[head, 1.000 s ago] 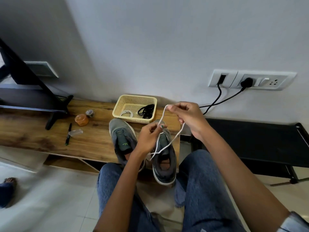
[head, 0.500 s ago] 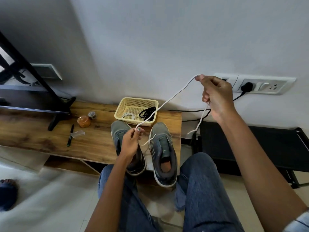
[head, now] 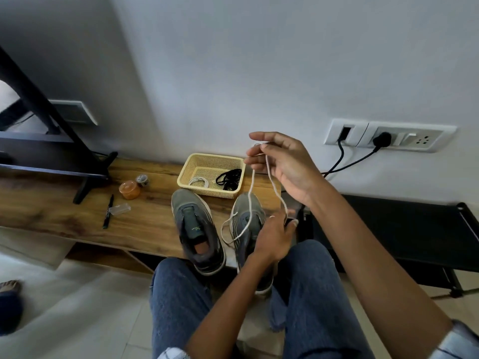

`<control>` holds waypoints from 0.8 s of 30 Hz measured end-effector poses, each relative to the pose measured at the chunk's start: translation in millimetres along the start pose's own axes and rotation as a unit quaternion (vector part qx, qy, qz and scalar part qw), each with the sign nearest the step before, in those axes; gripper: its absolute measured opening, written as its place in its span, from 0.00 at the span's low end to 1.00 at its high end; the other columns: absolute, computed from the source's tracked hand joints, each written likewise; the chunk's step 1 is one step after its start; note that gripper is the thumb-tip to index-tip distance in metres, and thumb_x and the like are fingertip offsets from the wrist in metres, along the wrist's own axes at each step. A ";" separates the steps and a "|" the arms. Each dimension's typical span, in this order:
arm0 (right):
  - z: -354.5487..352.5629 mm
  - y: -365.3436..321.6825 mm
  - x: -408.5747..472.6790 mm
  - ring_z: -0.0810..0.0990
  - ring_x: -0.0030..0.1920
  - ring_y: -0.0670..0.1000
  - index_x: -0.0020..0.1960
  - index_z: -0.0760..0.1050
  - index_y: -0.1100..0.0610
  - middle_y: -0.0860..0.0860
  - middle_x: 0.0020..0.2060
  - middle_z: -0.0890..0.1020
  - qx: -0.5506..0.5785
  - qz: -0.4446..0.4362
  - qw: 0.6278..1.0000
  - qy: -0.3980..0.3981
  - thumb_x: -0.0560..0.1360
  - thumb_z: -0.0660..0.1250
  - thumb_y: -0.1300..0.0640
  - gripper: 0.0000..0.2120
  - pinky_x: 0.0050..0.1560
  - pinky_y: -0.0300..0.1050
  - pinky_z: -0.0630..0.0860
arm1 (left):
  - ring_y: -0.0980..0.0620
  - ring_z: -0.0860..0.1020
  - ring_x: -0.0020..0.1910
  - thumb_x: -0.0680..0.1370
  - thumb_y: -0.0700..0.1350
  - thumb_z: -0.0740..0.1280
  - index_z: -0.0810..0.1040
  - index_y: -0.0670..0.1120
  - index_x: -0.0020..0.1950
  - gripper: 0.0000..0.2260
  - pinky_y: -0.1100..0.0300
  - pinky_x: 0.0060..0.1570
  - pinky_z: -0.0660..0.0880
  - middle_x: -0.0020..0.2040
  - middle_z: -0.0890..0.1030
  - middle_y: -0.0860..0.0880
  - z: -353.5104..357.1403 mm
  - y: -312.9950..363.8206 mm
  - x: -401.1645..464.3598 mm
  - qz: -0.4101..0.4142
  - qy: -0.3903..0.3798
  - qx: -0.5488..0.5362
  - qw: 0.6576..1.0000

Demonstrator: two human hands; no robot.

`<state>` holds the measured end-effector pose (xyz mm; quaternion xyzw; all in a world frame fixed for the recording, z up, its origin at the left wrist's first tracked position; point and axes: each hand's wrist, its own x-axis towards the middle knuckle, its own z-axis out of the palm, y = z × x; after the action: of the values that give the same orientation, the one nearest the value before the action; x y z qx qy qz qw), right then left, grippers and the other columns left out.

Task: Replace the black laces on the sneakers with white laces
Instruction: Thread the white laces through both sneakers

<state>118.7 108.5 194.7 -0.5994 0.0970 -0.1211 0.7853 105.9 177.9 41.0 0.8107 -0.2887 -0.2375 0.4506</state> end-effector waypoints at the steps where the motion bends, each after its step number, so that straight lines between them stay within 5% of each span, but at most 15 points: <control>1: 1.9 -0.5 -0.5 0.82 0.41 0.54 0.61 0.72 0.66 0.57 0.40 0.80 0.008 -0.008 1.000 -0.004 0.80 0.54 0.70 0.13 0.45 0.42 0.78 | 0.48 0.76 0.58 0.81 0.50 0.57 0.76 0.48 0.60 0.12 0.49 0.61 0.71 0.58 0.79 0.46 3.8 -7.1 4.6 -0.017 -0.015 0.025 0.999; 4: 4.2 2.4 -2.8 0.83 0.47 0.54 0.61 0.73 0.64 0.56 0.44 0.82 -0.014 -0.015 0.999 -0.028 0.81 0.55 0.68 0.13 0.50 0.44 0.78 | 0.49 0.79 0.50 0.81 0.45 0.56 0.79 0.48 0.46 0.12 0.55 0.55 0.74 0.50 0.82 0.44 6.4 -9.4 11.6 -0.075 -0.037 -0.051 0.995; 8: -4.4 19.0 -3.3 0.81 0.53 0.46 0.59 0.75 0.52 0.50 0.50 0.83 -0.244 0.000 0.969 -0.036 0.80 0.60 0.60 0.10 0.57 0.44 0.75 | 0.52 0.79 0.40 0.84 0.38 0.53 0.72 0.44 0.42 0.14 0.65 0.38 0.78 0.39 0.79 0.48 -13.7 7.6 12.3 -0.154 0.012 -0.284 0.946; 12: -25.3 35.1 -9.0 0.78 0.49 0.41 0.58 0.77 0.52 0.47 0.51 0.80 -0.371 0.001 0.929 0.017 0.79 0.62 0.57 0.09 0.48 0.31 0.73 | 0.53 0.81 0.46 0.85 0.43 0.50 0.75 0.46 0.51 0.14 0.56 0.58 0.75 0.45 0.82 0.50 -34.9 7.3 11.1 -0.178 0.031 -0.440 0.880; 15: -43.0 53.2 -14.7 0.77 0.44 0.41 0.56 0.78 0.56 0.48 0.50 0.80 -0.395 0.025 0.916 0.068 0.78 0.62 0.60 0.09 0.41 0.26 0.71 | 0.53 0.81 0.48 0.85 0.44 0.50 0.74 0.45 0.57 0.14 0.59 0.50 0.78 0.51 0.81 0.48 -45.6 0.9 15.1 -0.188 0.071 -0.531 0.824; 20: -59.1 91.8 -22.3 0.77 0.53 0.48 0.58 0.76 0.56 0.50 0.51 0.79 -0.390 0.134 0.909 0.057 0.77 0.65 0.56 0.11 0.55 0.44 0.73 | 0.51 0.81 0.51 0.85 0.44 0.49 0.72 0.43 0.64 0.15 0.60 0.49 0.79 0.58 0.79 0.45 -56.1 -2.4 12.7 -0.177 0.086 -0.606 0.771; 24: -56.2 107.2 -27.5 0.80 0.39 0.48 0.53 0.78 0.63 0.52 0.40 0.81 -0.280 0.143 0.944 0.103 0.78 0.64 0.61 0.07 0.42 0.40 0.77 | 0.49 0.79 0.55 0.85 0.44 0.48 0.71 0.42 0.65 0.15 0.61 0.49 0.78 0.65 0.76 0.43 -58.4 -3.2 11.5 -0.171 0.099 -0.613 0.765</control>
<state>83.8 92.4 76.7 -0.7591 0.2924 -0.0362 0.5805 152.7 206.1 64.9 0.4171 0.1082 -0.3556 0.8294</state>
